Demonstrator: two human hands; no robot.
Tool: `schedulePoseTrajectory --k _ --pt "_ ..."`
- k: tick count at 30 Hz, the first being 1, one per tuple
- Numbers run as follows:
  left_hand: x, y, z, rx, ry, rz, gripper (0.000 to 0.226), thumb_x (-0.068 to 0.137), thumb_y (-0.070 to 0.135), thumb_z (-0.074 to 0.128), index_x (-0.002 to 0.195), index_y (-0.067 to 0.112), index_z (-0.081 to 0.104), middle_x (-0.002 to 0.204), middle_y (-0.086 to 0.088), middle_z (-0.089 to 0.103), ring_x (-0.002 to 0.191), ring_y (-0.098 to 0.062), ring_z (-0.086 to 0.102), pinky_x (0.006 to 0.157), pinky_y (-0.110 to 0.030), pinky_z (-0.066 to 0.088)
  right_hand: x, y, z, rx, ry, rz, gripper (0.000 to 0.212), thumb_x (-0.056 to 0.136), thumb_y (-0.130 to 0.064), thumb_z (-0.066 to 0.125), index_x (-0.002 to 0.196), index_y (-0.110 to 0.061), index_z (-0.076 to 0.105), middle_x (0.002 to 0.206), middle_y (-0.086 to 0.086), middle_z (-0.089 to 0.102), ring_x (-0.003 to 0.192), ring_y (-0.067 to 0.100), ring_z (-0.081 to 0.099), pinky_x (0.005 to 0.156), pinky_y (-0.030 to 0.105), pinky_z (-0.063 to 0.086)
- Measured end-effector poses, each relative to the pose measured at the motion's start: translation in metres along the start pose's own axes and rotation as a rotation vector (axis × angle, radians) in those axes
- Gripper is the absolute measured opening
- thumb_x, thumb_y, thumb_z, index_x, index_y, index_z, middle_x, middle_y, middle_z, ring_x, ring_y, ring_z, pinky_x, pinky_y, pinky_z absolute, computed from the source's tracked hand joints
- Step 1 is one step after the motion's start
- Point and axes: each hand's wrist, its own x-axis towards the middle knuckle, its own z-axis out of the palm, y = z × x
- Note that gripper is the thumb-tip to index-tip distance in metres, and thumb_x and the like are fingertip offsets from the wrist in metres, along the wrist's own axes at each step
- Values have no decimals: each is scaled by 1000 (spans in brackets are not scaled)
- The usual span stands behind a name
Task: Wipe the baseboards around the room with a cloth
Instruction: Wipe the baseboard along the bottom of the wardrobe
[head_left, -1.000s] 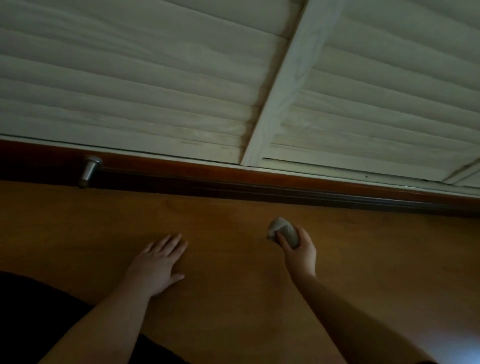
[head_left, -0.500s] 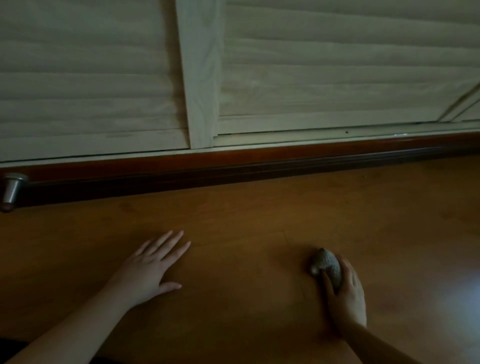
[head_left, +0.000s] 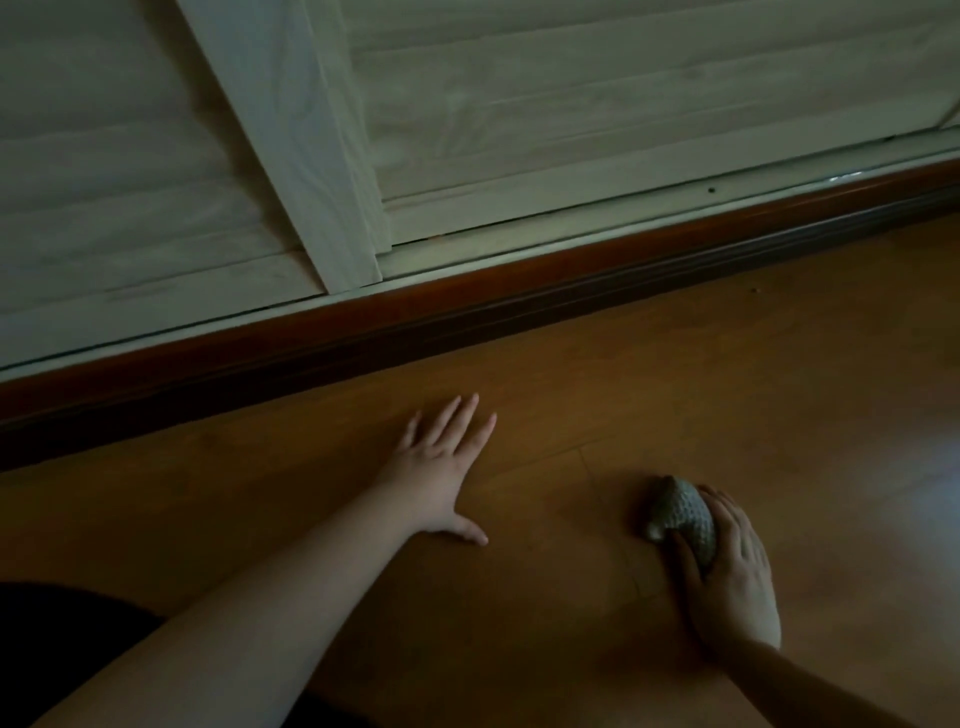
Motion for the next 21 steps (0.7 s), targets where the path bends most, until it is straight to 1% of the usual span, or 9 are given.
schedulePoseTrajectory --k 3,8,11,16,18,21 --pt "5 1 -2 43 -39 -3 142 59 90 61 143 34 -40 144 1 -55 136 -22 -45 109 -56 -26 0 0 0 -21 -23 6 66 89 -52 45 144 -14 41 148 6 45 142 20 34 115 40 28" --pt "1 7 -10 75 -47 -21 141 62 86 63 143 32 -39 149 -4 -50 139 -25 -41 112 -59 -20 -2 4 2 -46 -50 21 66 90 -51 44 145 -15 39 150 6 43 144 20 31 116 40 26" --pt "-1 13 -20 81 -87 -49 139 64 82 65 142 31 -39 149 -5 -50 139 -27 -41 114 -60 -18 0 4 3 -48 -69 33 64 90 -50 44 144 -15 39 150 5 42 145 18 29 117 40 24" --pt "-3 19 -30 91 -131 -76 139 66 80 66 144 28 -37 150 -8 -47 141 -29 -38 115 -61 -14 1 2 -2 -37 -137 59 66 95 -59 35 144 -16 38 151 7 40 147 14 22 120 33 15" --pt "-2 21 -31 103 -135 -74 140 66 80 66 145 26 -37 150 -10 -47 141 -31 -37 115 -62 -12 2 1 -4 -22 -152 72 67 94 -60 35 145 -16 37 152 7 39 147 15 22 121 36 15" --pt "-1 20 -27 97 -136 -72 141 66 78 68 146 26 -36 149 -9 -49 139 -31 -39 115 -63 -12 1 -1 -5 -22 -163 64 69 94 -61 33 145 -16 37 152 8 40 147 20 26 119 43 19"
